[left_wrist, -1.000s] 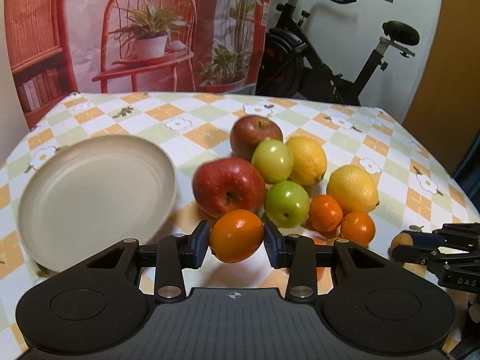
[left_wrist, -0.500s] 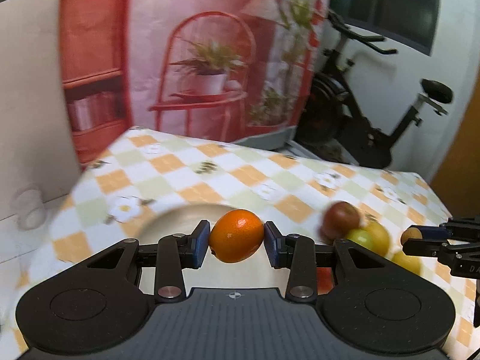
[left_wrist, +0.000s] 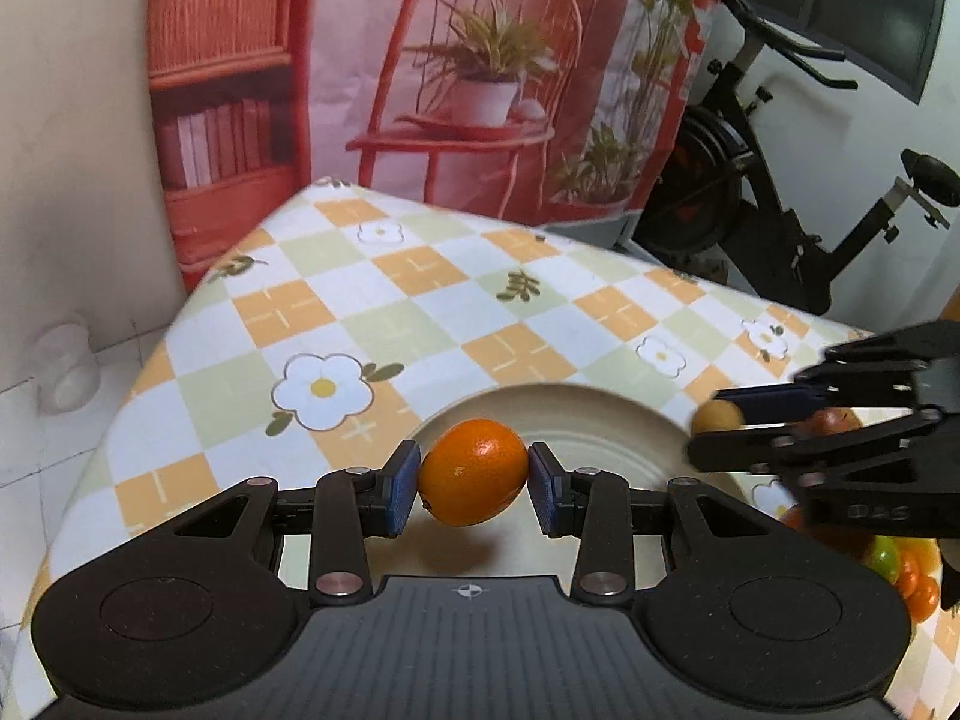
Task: Organize fruits
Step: 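Carry both fruits over the beige plate and open both grippers to release, then withdraw both open grippers from the plate back toward the fruit pile, then grasp a tangerine with the left gripper while the right gripper grasps another tangerine, then lift both held tangerines and carry them over the beige plate, then lower both tangerines into the plate and open both grippers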
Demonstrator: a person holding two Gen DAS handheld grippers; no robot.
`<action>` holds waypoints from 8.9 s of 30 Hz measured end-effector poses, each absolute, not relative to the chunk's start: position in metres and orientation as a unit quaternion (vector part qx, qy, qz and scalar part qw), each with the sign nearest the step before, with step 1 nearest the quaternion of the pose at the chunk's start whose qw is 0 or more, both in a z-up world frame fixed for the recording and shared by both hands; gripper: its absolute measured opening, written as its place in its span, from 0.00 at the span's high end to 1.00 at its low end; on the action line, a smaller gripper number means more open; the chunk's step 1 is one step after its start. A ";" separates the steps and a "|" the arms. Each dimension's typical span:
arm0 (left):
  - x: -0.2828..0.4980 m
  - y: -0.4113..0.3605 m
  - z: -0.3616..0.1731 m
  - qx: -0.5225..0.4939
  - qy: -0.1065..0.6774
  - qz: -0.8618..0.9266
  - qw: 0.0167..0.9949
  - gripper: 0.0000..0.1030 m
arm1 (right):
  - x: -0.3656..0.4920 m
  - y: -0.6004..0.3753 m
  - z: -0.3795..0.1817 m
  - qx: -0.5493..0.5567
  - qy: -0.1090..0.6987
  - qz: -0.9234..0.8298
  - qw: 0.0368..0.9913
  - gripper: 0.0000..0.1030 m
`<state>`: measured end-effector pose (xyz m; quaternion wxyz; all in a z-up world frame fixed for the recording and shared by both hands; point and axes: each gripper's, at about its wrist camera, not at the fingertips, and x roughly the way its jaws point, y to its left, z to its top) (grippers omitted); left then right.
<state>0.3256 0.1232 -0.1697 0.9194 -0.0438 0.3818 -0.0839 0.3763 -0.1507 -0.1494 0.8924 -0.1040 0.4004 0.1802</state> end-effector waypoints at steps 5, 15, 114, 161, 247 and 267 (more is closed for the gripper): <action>0.338 0.127 -0.183 -0.046 0.392 -0.093 0.914 0.60 | 0.395 -0.139 -0.170 -0.124 0.418 0.176 0.883 0.76; 0.344 0.126 -0.192 -0.050 0.396 -0.102 0.911 0.58 | 0.402 -0.134 -0.182 -0.134 0.425 0.179 0.877 0.76; 0.206 -0.080 -0.187 0.011 0.391 -0.216 0.895 0.58 | 0.119 -0.329 -0.206 0.067 0.278 0.102 0.953 0.70; 0.203 -0.111 -0.185 0.104 0.362 -0.245 0.894 0.69 | 0.095 -0.360 -0.209 0.128 0.263 0.061 0.954 0.70; 0.291 0.116 -0.172 0.013 0.374 -0.080 0.924 0.65 | 0.334 -0.160 -0.156 -0.076 0.391 0.178 0.900 0.71; 0.318 0.120 -0.187 -0.005 0.367 -0.077 0.927 0.65 | 0.387 -0.142 -0.176 -0.112 0.415 0.166 0.887 0.71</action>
